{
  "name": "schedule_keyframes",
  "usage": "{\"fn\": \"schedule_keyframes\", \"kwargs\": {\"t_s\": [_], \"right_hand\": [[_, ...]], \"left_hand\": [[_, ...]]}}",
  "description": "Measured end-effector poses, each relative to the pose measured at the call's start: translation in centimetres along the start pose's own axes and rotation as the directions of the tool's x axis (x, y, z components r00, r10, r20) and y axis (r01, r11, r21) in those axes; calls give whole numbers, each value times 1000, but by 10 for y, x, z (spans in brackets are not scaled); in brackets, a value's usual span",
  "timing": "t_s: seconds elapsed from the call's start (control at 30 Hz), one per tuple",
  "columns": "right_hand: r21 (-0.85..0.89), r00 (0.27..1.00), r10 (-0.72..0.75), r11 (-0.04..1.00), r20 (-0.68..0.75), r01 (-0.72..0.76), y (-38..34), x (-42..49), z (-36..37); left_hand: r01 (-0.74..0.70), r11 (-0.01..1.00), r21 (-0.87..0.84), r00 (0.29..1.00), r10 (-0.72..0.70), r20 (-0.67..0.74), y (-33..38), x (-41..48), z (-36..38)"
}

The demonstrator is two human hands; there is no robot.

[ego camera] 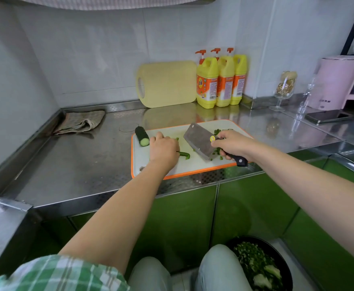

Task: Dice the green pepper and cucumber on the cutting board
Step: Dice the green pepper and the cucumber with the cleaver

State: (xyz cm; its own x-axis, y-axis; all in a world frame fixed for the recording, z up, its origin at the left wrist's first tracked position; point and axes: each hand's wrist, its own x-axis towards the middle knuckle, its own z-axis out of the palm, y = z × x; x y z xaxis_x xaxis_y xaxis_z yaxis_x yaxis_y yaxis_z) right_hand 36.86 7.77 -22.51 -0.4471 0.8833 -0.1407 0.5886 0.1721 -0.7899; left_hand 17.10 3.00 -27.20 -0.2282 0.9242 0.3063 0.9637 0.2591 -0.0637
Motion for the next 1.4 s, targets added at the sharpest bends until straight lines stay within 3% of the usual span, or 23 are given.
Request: {"fn": "schedule_keyframes", "kwargs": {"t_s": [0.23, 0.43, 0.57, 0.67, 0.73, 0.9, 1.03, 1.2, 1.4], "right_hand": [[-23, 985, 21, 999, -169, -25, 18, 13, -13], [-27, 998, -40, 999, -54, 39, 8, 5, -2], [-135, 985, -30, 991, -169, 8, 15, 8, -5], [-91, 976, -45, 996, -213, 26, 12, 3, -5], [-102, 977, -61, 994, -202, 41, 6, -1, -3], [-335, 992, -66, 942, -106, 27, -5, -8, 10], [-478, 998, 31, 877, -52, -52, -14, -3, 11], [-334, 996, -19, 942, -88, -12, -22, 4, 16], [-384, 1000, 15, 923, -20, -21, -37, -5, 25]], "left_hand": [[7, 998, -61, 998, -11, -59, -3, -2, 1], [47, 985, -166, 997, -58, -59, 0, -2, 1], [87, 955, -285, 991, -113, -76, 3, -5, 1], [80, 933, -350, 987, -123, -101, 8, -4, 2], [72, 927, -368, 987, -120, -109, 13, -4, 3], [58, 960, -272, 990, -90, -106, 24, -10, 8], [40, 955, -293, 986, -85, -144, 12, -13, 13], [67, 928, -366, 978, -133, -158, 5, -15, 15], [132, 922, -364, 978, -181, -105, 13, -10, 15]]}}
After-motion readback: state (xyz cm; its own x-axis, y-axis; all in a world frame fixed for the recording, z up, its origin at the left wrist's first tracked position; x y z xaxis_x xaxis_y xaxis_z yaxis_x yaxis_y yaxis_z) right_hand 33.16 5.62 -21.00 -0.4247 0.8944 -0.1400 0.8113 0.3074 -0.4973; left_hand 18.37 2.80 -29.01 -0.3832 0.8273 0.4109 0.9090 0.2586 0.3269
